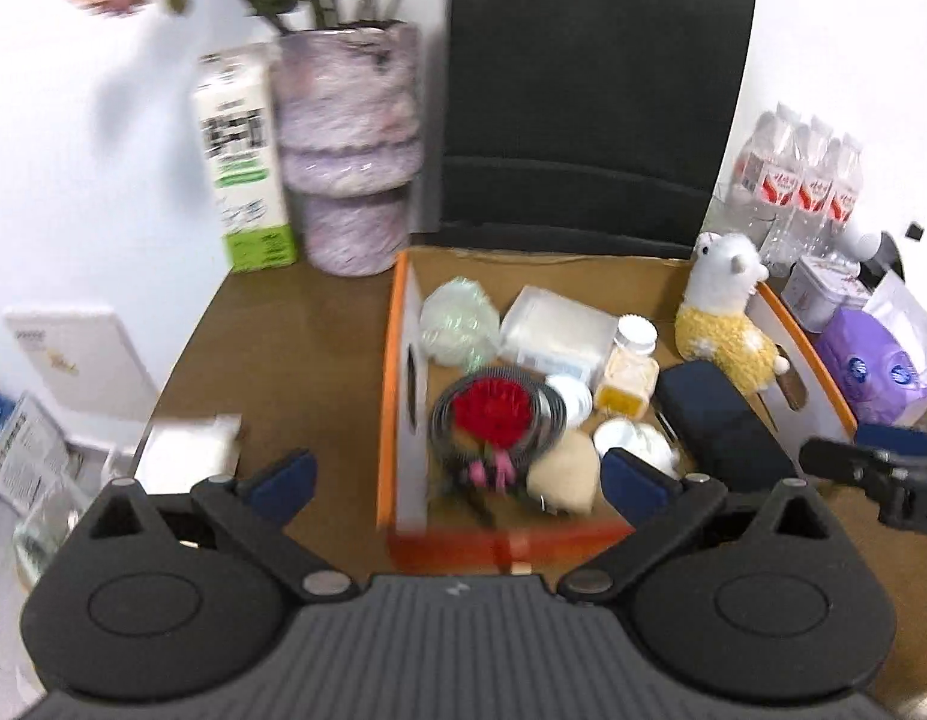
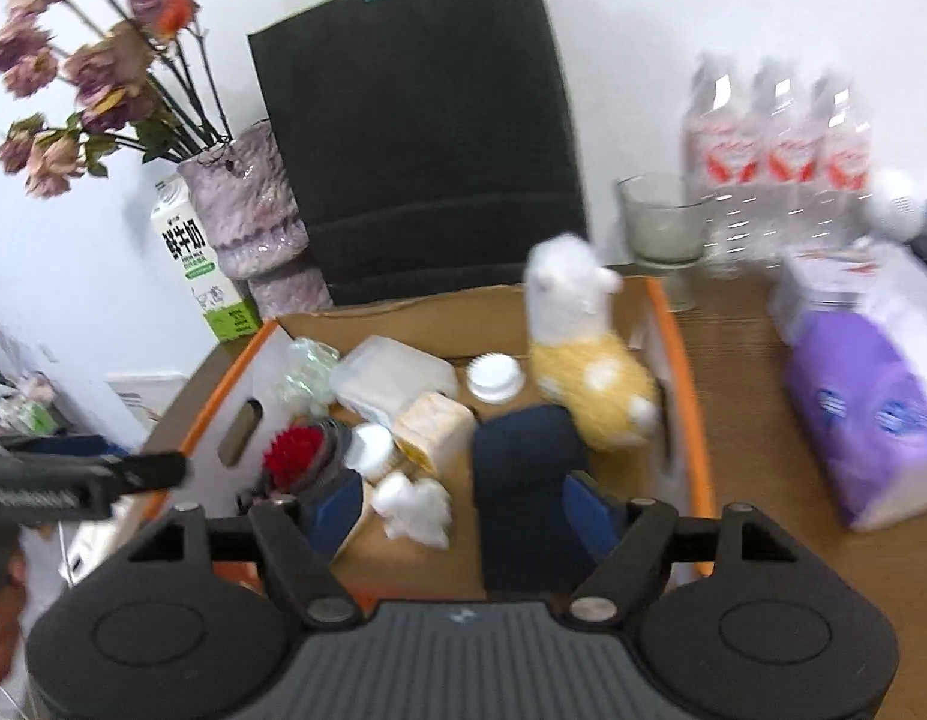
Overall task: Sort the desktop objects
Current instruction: 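Grasp the small orange toy with the left tool while the right tool grasps the yellow block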
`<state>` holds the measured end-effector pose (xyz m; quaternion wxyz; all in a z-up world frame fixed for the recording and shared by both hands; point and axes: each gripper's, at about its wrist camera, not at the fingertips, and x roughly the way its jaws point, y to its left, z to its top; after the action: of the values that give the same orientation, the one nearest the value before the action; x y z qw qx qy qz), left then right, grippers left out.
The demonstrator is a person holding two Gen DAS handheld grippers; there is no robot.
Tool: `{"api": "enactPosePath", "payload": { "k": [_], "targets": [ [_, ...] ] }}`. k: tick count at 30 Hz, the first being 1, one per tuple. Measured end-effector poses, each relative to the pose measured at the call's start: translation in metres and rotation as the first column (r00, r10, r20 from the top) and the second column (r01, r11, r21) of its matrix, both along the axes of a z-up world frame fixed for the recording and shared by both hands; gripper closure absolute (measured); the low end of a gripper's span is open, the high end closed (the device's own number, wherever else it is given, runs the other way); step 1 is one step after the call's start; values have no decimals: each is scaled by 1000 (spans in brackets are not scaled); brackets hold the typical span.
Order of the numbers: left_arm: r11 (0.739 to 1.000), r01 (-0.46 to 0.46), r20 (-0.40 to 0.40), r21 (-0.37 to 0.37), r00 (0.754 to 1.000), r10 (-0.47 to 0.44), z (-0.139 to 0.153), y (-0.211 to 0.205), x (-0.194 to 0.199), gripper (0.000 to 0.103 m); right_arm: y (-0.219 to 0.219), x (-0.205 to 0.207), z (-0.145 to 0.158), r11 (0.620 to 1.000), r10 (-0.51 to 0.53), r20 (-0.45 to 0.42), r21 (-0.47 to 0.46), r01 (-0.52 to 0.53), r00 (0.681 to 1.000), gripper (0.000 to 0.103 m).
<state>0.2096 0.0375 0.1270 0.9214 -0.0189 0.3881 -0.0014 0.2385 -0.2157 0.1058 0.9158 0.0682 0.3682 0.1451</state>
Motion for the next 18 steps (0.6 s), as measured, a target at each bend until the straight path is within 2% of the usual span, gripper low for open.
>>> {"api": "enactPosePath", "payload": {
  "k": [5,8,13,18],
  "targets": [
    [995,11,16,-96,1000,-9,-20,-1,-77,0,-10,-70,-11,997,-24,58,-77,29,998,27],
    [990,25,27,-141,999,-22,-43,-6,-123,0,-11,-114,-31,993,-26,71,-114,34,997,26],
    [997,24,94,-72,995,-17,-73,-28,-187,0,-5,-172,-63,988,-14,38,-152,20,999,26],
    [997,39,120,-61,992,-31,-97,-38,-240,0,-6,-227,-79,978,-3,84,-206,21,996,21]
  ]
}}
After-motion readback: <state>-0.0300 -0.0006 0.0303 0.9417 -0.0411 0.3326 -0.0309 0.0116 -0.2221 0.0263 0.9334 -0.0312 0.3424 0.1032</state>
